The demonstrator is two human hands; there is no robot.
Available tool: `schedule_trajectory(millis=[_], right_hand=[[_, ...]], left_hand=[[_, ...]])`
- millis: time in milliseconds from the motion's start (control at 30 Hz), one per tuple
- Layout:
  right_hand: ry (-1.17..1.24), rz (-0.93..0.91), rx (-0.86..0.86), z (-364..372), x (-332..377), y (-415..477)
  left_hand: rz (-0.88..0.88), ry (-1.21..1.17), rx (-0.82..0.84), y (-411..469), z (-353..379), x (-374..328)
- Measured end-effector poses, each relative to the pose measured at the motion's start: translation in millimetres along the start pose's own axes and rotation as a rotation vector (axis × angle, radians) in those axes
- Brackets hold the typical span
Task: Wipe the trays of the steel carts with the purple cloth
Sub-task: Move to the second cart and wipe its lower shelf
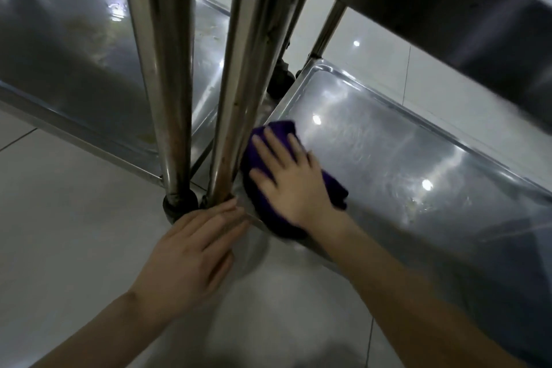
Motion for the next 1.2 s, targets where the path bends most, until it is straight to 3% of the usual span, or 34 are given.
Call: schedule_trajectory(millis=[100, 233, 333, 433, 500, 567, 633, 700, 900, 1067, 1133, 1200], right_hand=[[-0.023, -0.03, 0.03, 5.9, 24.9, -68.4], [-0.157, 0.058, 0.081, -6.2, -17.6, -130.8], [-0.187, 0.252, 0.065, -18.1, -36.5, -164.5], [-0.18, 0.449, -0.013, -13.4, -6.1, -153.0], [-0.135, 0.399, -0.042, -5.5, 21.5, -124.1], [-0.115, 0.267, 0.055, 8.2, 35.9, -98.9], [-0.082, 0.19, 0.101, 12.2, 34.4, -97.3], [-0.047, 0.225, 0.04, 1.6, 17.4, -118.7], [-0.101, 0.616, -0.005, -24.6, -103.9, -260.6], [-0.078, 1.001, -0.064, -31.3, -129.7, -289.5], [-0.074, 0.967, -0.074, -26.1, -110.0, -254.1], [-0.013, 0.791, -0.104, -18.1, -79.0, -207.0]], left_hand=[[-0.015, -0.054, -0.059, -21.7, -4.4, 0.5], [0.005, -0.124, -0.045, -22.7, 5.5, -16.6], [0.075, -0.153, -0.014, -4.7, 9.7, -31.1], [-0.006, -0.265, -0.09, 9.7, 2.2, -32.1], [-0.077, -0.318, -0.175, 16.7, -2.6, -35.0], [-0.099, -0.297, -0.202, 24.1, -0.5, -41.2], [-0.123, -0.259, -0.175, 32.0, 5.9, -45.7], [-0.149, -0.228, -0.154, 42.4, 12.2, -48.7], [0.08, -0.062, 0.007, 90.6, 46.9, -77.1], [0.071, 0.1, 0.263, 113.1, 79.9, -79.1], [0.027, 0.089, 0.276, 115.1, 84.7, -78.9], [-0.016, 0.015, 0.222, 117.0, 84.6, -77.1]])
Point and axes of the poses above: each hand's wrist, its own y-axis towards the middle knuckle, its own z-axis out of the palm, x = y × z, the point moved 6 cm from there along y, towards the middle knuckle, and after that the axes turned 1 degree about y, right-handed, at the moved point
